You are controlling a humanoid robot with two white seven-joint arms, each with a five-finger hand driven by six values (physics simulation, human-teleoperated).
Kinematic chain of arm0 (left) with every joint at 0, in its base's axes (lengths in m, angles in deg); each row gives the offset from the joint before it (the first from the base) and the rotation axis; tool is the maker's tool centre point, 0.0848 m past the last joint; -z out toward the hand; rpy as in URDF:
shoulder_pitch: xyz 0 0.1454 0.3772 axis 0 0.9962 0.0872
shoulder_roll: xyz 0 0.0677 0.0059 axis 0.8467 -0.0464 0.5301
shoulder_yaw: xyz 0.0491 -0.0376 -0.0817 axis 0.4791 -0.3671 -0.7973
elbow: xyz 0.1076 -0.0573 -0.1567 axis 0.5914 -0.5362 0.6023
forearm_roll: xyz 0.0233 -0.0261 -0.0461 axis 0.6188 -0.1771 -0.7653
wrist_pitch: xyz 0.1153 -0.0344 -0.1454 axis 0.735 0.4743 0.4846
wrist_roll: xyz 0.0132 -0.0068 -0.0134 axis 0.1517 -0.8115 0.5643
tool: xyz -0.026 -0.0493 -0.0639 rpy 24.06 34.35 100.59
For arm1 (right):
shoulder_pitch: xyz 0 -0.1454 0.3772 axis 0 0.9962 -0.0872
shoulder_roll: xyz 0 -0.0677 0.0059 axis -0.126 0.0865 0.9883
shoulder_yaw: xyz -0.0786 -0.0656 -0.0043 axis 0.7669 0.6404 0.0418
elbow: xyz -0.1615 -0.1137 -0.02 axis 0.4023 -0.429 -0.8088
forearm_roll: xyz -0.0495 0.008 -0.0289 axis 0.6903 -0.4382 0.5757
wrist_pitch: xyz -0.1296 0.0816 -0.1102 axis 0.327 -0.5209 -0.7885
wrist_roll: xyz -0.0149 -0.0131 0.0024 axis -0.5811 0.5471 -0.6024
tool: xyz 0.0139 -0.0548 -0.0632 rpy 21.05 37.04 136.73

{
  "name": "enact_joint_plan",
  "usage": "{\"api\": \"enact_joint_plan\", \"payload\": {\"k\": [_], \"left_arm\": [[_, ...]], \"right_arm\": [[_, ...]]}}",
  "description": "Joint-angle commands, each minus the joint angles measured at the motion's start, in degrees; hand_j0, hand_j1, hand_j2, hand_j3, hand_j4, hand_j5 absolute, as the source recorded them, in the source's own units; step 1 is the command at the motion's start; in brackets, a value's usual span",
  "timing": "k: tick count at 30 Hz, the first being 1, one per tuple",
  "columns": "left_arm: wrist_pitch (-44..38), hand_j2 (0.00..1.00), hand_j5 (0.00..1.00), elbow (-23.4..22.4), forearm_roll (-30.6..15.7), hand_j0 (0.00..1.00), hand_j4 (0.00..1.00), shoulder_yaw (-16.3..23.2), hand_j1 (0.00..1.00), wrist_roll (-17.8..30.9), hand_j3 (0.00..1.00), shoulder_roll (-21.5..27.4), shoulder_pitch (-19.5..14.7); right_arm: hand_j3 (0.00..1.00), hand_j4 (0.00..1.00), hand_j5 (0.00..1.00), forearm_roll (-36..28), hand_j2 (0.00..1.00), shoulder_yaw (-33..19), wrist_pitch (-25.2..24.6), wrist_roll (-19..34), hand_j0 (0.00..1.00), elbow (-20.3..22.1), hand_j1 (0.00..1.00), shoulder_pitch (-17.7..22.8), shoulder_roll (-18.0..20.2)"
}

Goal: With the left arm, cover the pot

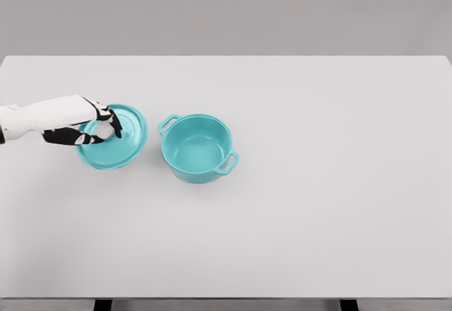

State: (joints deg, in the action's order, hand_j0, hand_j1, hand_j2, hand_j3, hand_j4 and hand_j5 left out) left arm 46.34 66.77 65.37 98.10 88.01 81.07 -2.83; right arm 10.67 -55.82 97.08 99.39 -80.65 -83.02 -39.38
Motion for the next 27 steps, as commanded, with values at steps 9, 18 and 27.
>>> {"api": "enact_joint_plan", "payload": {"k": [9, 18, 27], "left_arm": [[-0.1, 0.54, 0.54, 4.7, 0.1, 0.54, 0.54, 0.0, 0.54, -0.3, 0.54, 1.2, -0.2], [-0.1, 0.55, 0.55, 4.9, 0.3, 0.55, 0.55, 2.5, 0.55, -0.3, 0.55, 0.4, -2.7], [-0.1, 0.55, 0.55, 6.9, 0.4, 0.55, 0.55, 4.4, 0.55, -0.3, 0.55, 0.2, -4.5]], "right_arm": [[1.0, 1.0, 1.0, 0.0, 1.0, 0.0, 0.0, 0.0, 1.0, 0.0, 1.0, 0.0, 0.0], [1.0, 1.0, 1.0, 0.0, 1.0, 0.0, 0.0, 0.0, 1.0, 0.0, 1.0, 0.0, 0.0], [1.0, 1.0, 1.0, 0.0, 1.0, 0.0, 0.0, 0.0, 1.0, 0.0, 1.0, 0.0, 0.0]]}}
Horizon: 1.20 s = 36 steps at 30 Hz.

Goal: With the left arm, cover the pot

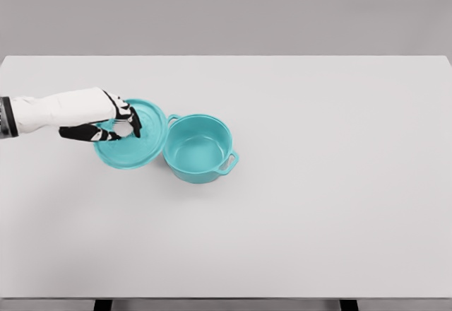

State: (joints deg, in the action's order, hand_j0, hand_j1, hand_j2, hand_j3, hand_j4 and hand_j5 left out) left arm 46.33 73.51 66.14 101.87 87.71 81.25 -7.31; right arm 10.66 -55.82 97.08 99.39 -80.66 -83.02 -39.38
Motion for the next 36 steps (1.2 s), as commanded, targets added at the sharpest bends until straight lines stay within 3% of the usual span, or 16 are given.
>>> {"api": "enact_joint_plan", "payload": {"k": [1, 11, 15, 36], "left_arm": [[-0.1, 0.55, 0.55, 0.4, -0.4, 0.55, 0.55, 0.7, 0.55, 0.0, 0.55, -0.3, 0.0], [-0.1, 0.55, 0.55, -0.2, -0.3, 0.55, 0.55, 0.8, 0.55, 0.2, 0.55, -4.1, -1.7], [-0.1, 0.55, 0.55, -0.4, -0.4, 0.55, 0.55, 3.4, 0.55, 0.2, 0.55, -5.0, -3.6], [-0.1, 0.56, 0.56, -6.4, 0.8, 0.56, 0.56, 3.7, 0.56, 0.6, 0.56, -12.8, -4.8]], "right_arm": [[1.0, 1.0, 1.0, 0.0, 1.0, 0.0, 0.0, 0.0, 1.0, 0.0, 1.0, 0.0, 0.0], [1.0, 1.0, 1.0, 0.0, 1.0, 0.0, 0.0, 0.0, 1.0, 0.0, 1.0, 0.0, 0.0], [1.0, 1.0, 1.0, 0.0, 1.0, 0.0, 0.0, 0.0, 1.0, 0.0, 1.0, 0.0, 0.0], [1.0, 1.0, 1.0, 0.0, 1.0, 0.0, 0.0, 0.0, 1.0, 0.0, 1.0, 0.0, 0.0]]}}
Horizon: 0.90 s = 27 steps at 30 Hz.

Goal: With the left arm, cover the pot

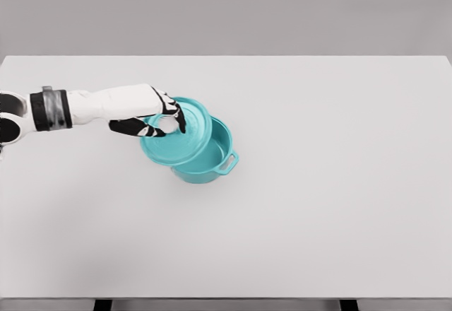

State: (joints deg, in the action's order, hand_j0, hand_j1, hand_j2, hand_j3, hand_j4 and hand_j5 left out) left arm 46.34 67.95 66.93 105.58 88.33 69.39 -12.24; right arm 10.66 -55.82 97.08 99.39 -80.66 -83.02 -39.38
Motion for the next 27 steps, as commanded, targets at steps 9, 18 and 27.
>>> {"api": "enact_joint_plan", "payload": {"k": [9, 18, 27], "left_arm": [[-0.1, 0.57, 0.57, -3.2, 2.9, 0.57, 0.57, 1.6, 0.57, 0.0, 0.57, -3.9, -1.1], [-0.1, 0.57, 0.57, -3.1, 2.8, 0.57, 0.57, 3.2, 0.57, 0.0, 0.57, -5.1, -1.9], [-0.1, 0.57, 0.57, -3.1, 2.6, 0.57, 0.57, 3.7, 0.57, -0.1, 0.57, -5.0, -2.3]], "right_arm": [[1.0, 1.0, 1.0, 0.0, 1.0, 0.0, 0.0, 0.0, 1.0, 0.0, 1.0, 0.0, 0.0], [1.0, 1.0, 1.0, 0.0, 1.0, 0.0, 0.0, 0.0, 1.0, 0.1, 1.0, 0.0, 0.0], [1.0, 1.0, 1.0, 0.0, 1.0, 0.0, 0.0, 0.0, 1.0, 0.0, 1.0, 0.0, 0.0]]}}
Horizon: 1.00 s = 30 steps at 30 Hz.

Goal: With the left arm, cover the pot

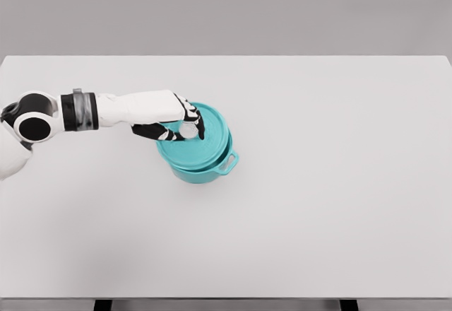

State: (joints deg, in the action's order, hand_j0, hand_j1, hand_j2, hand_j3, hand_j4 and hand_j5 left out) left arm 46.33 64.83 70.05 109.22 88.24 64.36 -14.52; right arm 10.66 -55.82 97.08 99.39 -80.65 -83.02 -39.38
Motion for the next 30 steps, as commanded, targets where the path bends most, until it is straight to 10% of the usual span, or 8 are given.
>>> {"api": "enact_joint_plan", "payload": {"k": [1, 22, 30], "left_arm": [[-0.1, 0.57, 0.57, 0.1, -0.5, 0.57, 0.57, 0.0, 0.57, 0.0, 0.57, 0.0, 0.0], [-0.1, 0.57, 0.57, 0.2, -0.8, 0.57, 0.57, 0.0, 0.57, 0.1, 0.57, -0.7, 0.0], [-0.1, 0.72, 0.72, 0.2, -0.8, 0.72, 0.72, 0.1, 0.72, 0.1, 0.72, -0.7, 0.0]], "right_arm": [[1.0, 1.0, 1.0, 0.0, 1.0, 0.0, 0.0, 0.0, 1.0, 0.0, 1.0, 0.1, 0.0], [1.0, 1.0, 1.0, 0.0, 1.0, 0.0, 0.0, 0.0, 1.0, 0.0, 1.0, 0.0, 0.0], [1.0, 1.0, 1.0, 0.0, 1.0, 0.0, 0.0, 0.0, 1.0, 0.0, 1.0, 0.0, 0.0]]}}
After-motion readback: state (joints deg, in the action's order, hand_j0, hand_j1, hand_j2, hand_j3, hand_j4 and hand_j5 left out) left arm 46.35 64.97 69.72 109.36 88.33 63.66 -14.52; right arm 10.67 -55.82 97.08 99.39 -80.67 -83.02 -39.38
